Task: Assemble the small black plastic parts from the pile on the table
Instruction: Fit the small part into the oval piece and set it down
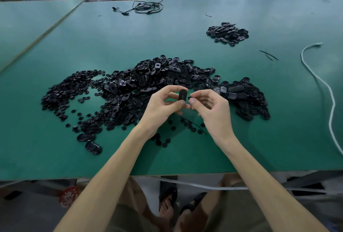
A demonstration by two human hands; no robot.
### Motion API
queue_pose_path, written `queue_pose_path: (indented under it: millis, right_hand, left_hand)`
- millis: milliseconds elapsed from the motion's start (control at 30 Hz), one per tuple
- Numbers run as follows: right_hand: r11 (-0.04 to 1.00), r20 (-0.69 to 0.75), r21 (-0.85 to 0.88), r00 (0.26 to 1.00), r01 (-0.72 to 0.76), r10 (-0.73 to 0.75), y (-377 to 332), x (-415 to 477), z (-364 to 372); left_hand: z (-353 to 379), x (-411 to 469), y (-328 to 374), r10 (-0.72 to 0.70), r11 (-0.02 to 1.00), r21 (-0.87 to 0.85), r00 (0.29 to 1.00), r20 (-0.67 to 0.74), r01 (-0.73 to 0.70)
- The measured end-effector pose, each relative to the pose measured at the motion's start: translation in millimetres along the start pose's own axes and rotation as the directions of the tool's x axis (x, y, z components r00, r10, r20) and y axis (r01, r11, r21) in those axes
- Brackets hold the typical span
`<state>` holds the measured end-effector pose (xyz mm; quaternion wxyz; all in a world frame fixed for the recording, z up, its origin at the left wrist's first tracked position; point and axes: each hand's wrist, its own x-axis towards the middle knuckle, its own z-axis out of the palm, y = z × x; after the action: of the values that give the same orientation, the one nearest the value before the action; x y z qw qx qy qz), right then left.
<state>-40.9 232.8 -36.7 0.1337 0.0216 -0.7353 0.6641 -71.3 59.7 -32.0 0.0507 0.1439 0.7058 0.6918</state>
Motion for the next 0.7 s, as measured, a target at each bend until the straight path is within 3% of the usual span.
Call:
queue_pose_path:
  millis: [300,700]
  right_hand:
    - [1.0,0.008,-0.013,1.0,0.006,-0.006,0.3,-1.1,-0.3]
    - [0.998,-0.003,-0.059,1.0,0.017,-0.017,-1.0,-2.1,1.4]
  left_hand:
    - [1.2,-0.4,-2.1,-0.083,0.989,-0.135,0.987,-0.135,0.065]
    - [-2.4,0.0,-2.8,-0.101,0.985,-0.156,0.985,-0.138,0.079]
